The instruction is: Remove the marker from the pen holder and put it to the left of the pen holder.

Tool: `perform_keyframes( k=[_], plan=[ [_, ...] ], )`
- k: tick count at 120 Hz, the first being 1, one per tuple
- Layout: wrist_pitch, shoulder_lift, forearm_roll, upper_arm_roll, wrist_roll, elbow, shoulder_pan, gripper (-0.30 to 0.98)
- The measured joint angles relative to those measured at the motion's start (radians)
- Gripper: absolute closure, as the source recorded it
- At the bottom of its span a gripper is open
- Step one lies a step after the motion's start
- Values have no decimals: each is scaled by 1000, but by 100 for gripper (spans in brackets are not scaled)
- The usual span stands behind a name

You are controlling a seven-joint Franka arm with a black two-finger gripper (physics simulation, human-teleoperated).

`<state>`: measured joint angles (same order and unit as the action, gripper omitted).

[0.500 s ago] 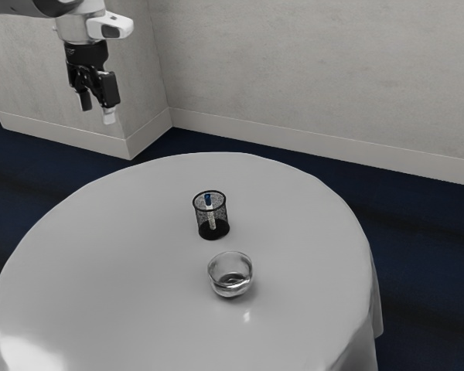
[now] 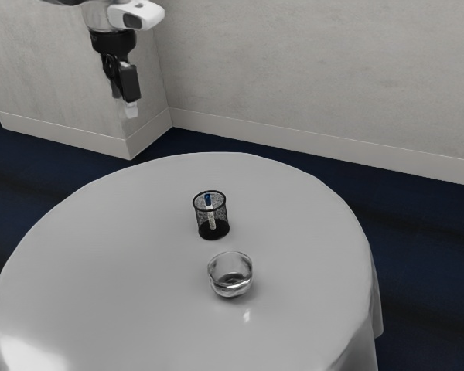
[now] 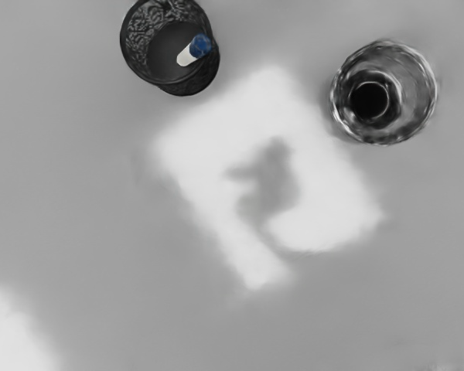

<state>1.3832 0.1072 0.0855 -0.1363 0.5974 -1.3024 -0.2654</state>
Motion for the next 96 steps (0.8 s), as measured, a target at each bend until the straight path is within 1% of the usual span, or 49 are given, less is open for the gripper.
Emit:
perform_keyframes(
  k=[4,8,12,16,23,33,41,52,60,68,85,96],
  plan=[
    [15,-2,11,3,42,-11,-80,0],
    [34,-3,18,5,82,-32,-137,0],
    [61,0,23,7,119,-60,-168,0],
    [100,13,27,7,155,-98,-174,0],
    [190,50,32,2,213,-157,-149,0],
    [305,135,31,-1,287,-217,-80,0],
    [380,155,6,-3,338,-293,-25,0],
    [462,180,-34,-4,400,-358,12,0],
    [505,217,-73,-4,437,-373,42,0],
    [536,229,-97,-4,470,-375,56,0],
    [591,245,-125,4,521,-365,63,0],
    [632,297,-133,46,552,-341,63,1]
  ],
)
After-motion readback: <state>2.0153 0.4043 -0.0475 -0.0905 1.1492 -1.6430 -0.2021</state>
